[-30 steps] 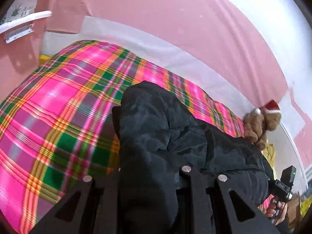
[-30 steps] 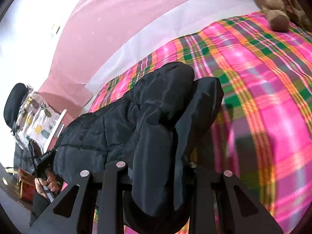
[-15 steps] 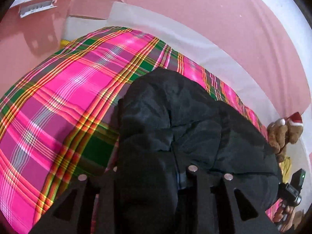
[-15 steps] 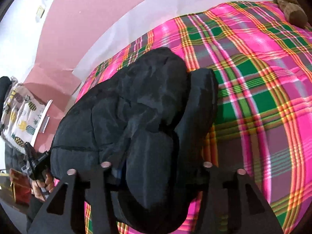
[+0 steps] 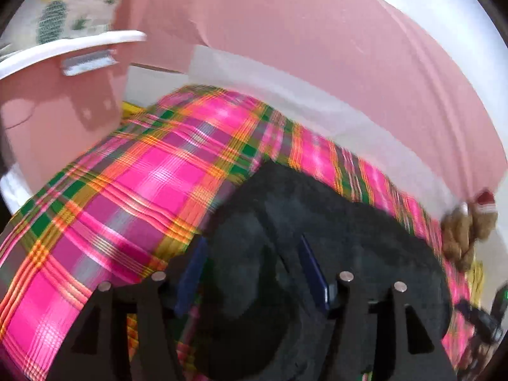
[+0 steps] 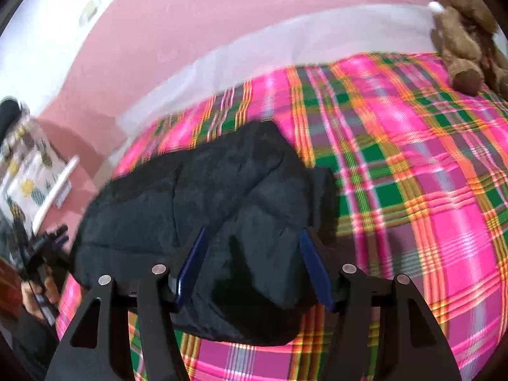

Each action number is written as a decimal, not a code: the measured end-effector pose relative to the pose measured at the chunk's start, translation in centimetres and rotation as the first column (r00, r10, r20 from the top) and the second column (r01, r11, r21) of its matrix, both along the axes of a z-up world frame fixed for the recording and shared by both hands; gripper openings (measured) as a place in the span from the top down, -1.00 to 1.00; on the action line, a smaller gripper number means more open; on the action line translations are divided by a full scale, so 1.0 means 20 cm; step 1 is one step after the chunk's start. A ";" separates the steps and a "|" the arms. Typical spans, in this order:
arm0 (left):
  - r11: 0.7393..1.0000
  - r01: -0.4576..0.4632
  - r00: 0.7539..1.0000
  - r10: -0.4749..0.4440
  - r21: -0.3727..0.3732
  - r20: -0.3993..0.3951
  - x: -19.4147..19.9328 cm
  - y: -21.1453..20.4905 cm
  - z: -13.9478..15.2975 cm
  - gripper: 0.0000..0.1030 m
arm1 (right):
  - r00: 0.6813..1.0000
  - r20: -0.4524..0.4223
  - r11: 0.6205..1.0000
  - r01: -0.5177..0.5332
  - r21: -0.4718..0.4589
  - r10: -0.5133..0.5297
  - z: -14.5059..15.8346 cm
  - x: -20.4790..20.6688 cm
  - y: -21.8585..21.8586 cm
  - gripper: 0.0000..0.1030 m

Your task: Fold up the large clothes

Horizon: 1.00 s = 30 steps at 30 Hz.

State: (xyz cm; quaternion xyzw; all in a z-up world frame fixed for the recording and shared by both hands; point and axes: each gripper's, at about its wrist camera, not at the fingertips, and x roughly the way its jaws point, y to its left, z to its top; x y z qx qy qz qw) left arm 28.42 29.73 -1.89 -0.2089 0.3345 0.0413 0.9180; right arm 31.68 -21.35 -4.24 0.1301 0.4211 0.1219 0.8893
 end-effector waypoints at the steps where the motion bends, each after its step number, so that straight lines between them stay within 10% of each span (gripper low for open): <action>1: 1.000 0.028 0.999 -0.028 0.001 -0.035 0.03 -0.03 -0.05 -0.20 | 1.000 -0.016 1.000 0.001 -0.028 -0.001 -0.03 0.02 0.02 -0.18; 5: 0.999 0.040 0.989 -0.035 0.029 -0.141 0.13 -0.08 -0.22 -0.20 | 1.000 -0.026 0.998 -0.002 -0.058 0.001 -0.04 0.03 0.03 -0.18; 11: 0.998 0.023 0.996 -0.018 0.060 -0.086 -0.02 -0.12 -0.07 -0.20 | 0.999 0.053 0.999 0.002 -0.050 0.000 0.11 -0.19 0.01 -0.18; 30: 0.963 0.118 0.991 -0.130 0.241 0.034 -1.10 -0.87 0.35 -0.30 | 0.975 0.214 0.986 -0.018 -0.163 0.053 0.36 -1.21 0.19 -0.20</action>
